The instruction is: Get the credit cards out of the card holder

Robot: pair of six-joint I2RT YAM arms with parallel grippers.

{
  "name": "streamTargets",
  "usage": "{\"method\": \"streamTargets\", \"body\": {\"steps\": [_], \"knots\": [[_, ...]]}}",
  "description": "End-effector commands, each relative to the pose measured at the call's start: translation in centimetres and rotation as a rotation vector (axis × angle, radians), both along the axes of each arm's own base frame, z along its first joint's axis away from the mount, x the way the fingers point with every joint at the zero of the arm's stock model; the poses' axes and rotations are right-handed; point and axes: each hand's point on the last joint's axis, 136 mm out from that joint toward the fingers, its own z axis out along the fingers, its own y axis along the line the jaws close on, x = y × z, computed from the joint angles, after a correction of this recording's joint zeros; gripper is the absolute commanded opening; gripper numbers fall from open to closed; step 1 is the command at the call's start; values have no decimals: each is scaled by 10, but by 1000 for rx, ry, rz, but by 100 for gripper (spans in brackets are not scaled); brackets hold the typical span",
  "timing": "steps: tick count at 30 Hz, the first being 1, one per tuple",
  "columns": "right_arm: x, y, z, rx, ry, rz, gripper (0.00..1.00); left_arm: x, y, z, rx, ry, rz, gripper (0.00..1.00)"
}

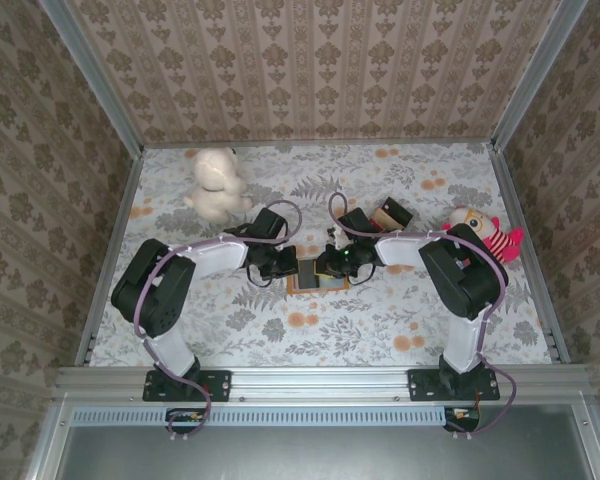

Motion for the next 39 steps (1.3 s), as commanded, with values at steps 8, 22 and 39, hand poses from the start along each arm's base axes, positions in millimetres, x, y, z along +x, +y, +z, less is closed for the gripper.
{"method": "streamTargets", "body": {"steps": [8, 22, 39], "knots": [[-3, -30, 5, -55, 1, -38, 5, -17, 24, -17, 72, 54, 14, 19], [1, -49, 35, 72, -54, -87, 0, -6, 12, 9, -22, -2, 9, 22], [14, -34, 97, 377, -128, -95, 0, 6, -20, 87, -395, -67, 36, 73]]}}
